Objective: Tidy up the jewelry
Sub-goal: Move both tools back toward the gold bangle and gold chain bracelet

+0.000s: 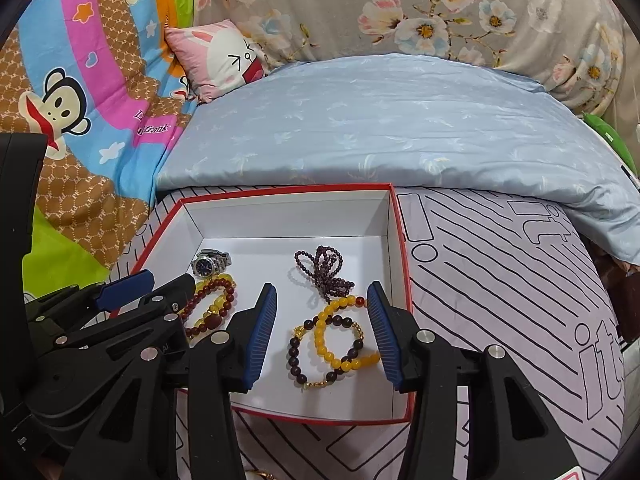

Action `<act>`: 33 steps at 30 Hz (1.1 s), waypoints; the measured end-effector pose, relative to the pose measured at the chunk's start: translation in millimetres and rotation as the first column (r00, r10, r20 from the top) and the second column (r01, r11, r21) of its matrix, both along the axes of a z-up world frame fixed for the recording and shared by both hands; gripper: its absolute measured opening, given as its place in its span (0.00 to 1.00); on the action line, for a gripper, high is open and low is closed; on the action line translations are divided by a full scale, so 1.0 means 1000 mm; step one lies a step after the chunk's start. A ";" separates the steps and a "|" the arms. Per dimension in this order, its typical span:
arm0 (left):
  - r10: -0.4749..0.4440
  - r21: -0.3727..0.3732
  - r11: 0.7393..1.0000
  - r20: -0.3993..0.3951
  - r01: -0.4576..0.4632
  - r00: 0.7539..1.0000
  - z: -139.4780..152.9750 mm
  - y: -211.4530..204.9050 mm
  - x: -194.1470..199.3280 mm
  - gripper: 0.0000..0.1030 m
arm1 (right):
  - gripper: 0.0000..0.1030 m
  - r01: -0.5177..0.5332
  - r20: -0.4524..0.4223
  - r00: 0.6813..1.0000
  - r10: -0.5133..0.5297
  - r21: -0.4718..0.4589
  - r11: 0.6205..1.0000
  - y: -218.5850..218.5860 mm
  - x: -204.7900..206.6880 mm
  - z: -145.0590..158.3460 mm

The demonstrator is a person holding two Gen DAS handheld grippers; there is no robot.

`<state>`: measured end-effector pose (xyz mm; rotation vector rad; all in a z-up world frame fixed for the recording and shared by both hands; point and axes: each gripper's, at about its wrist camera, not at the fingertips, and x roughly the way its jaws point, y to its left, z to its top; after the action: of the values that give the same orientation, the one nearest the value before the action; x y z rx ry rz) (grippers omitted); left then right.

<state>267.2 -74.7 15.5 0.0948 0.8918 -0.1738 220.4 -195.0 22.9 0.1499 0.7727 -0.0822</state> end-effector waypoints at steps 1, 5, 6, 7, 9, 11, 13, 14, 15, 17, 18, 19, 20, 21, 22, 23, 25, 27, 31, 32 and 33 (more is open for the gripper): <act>0.000 0.000 1.000 0.001 0.000 1.000 0.001 0.000 -0.001 0.36 | 0.46 0.000 0.001 1.000 0.000 0.000 1.000 0.000 -0.001 0.001; -0.001 -0.001 1.000 0.008 0.001 1.000 0.006 0.000 -0.007 0.36 | 0.46 0.004 0.009 1.000 -0.004 0.002 1.000 0.000 -0.008 0.006; 0.000 -0.002 1.000 0.009 0.000 1.000 0.007 0.000 -0.009 0.36 | 0.46 0.005 0.010 1.000 -0.005 0.003 1.000 0.000 -0.010 0.007; 0.000 -0.003 1.000 0.011 0.000 1.000 0.008 0.000 -0.010 0.36 | 0.46 0.006 0.012 1.000 -0.006 0.002 1.000 0.000 -0.011 0.008; 0.000 -0.005 1.000 0.014 0.000 1.000 0.011 0.000 -0.014 0.36 | 0.46 0.008 0.017 1.000 -0.008 0.001 1.000 0.000 -0.015 0.011; 0.001 -0.005 1.000 0.018 -0.001 1.000 0.014 0.000 -0.018 0.36 | 0.46 0.010 0.020 1.000 -0.010 0.001 1.000 -0.001 -0.020 0.014; -0.001 -0.007 1.000 0.020 0.001 1.000 0.016 0.001 -0.023 0.36 | 0.46 0.010 0.023 1.000 -0.010 0.002 1.000 0.000 -0.024 0.016; -0.002 -0.007 1.000 0.021 0.002 1.000 0.018 0.001 -0.025 0.36 | 0.46 0.010 0.025 1.000 -0.010 0.004 1.000 0.000 -0.027 0.018; -0.003 -0.007 1.000 0.022 0.003 1.000 0.019 0.002 -0.028 0.36 | 0.46 0.009 0.028 1.000 -0.009 0.005 1.000 0.000 -0.031 0.020; -0.008 -0.012 1.000 0.022 0.009 1.000 0.022 0.002 -0.035 0.36 | 0.46 0.007 0.033 0.999 -0.007 0.007 1.000 0.001 -0.036 0.023; -0.013 -0.015 1.000 0.022 0.013 1.000 0.024 0.003 -0.039 0.36 | 0.46 0.003 0.037 0.999 -0.003 0.009 1.000 0.001 -0.041 0.025; -0.017 -0.016 1.000 0.022 0.017 1.000 0.024 0.003 -0.042 0.36 | 0.46 0.003 0.039 0.999 -0.003 0.008 1.000 0.001 -0.044 0.027; -0.019 -0.016 1.000 0.024 0.020 1.000 0.025 0.004 -0.046 0.36 | 0.46 0.001 0.042 0.999 -0.001 0.009 1.000 0.002 -0.049 0.028; -0.022 -0.015 1.000 0.025 0.022 0.999 0.026 0.004 -0.050 0.36 | 0.46 -0.001 0.044 0.999 0.001 0.011 1.000 0.002 -0.054 0.030; -0.024 -0.017 1.000 0.026 0.024 0.999 0.028 0.005 -0.054 0.36 | 0.46 -0.003 0.045 0.999 0.002 0.013 1.000 0.002 -0.058 0.031; -0.026 -0.019 0.999 0.026 0.027 0.999 0.029 0.005 -0.058 0.36 | 0.46 -0.003 0.047 0.999 0.002 0.014 1.000 0.003 -0.062 0.032; -0.029 -0.020 0.999 0.029 0.029 0.999 0.031 0.008 -0.067 0.36 | 0.46 -0.004 0.050 0.999 0.003 0.011 1.000 0.004 -0.072 0.035; -0.030 -0.023 0.999 0.030 0.031 0.999 0.032 0.011 -0.075 0.36 | 0.46 -0.001 0.054 0.999 0.000 0.015 1.000 0.004 -0.083 0.037; -0.020 -0.034 0.999 0.027 0.021 0.999 0.034 0.023 -0.094 0.37 | 0.46 0.014 0.055 0.998 -0.016 0.027 1.000 0.000 -0.106 0.037; -0.017 -0.033 0.999 0.028 0.018 0.999 0.033 0.026 -0.099 0.38 | 0.46 0.018 0.051 0.998 -0.020 0.033 0.999 -0.002 -0.113 0.036; -0.010 -0.028 1.000 0.026 0.011 1.000 0.032 0.030 -0.104 0.39 | 0.46 0.022 0.048 0.999 -0.023 0.034 0.999 -0.002 -0.118 0.034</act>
<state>162.8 -44.5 47.1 0.0751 0.8629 -0.1946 102.1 -197.0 57.1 0.1915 0.7248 -0.0870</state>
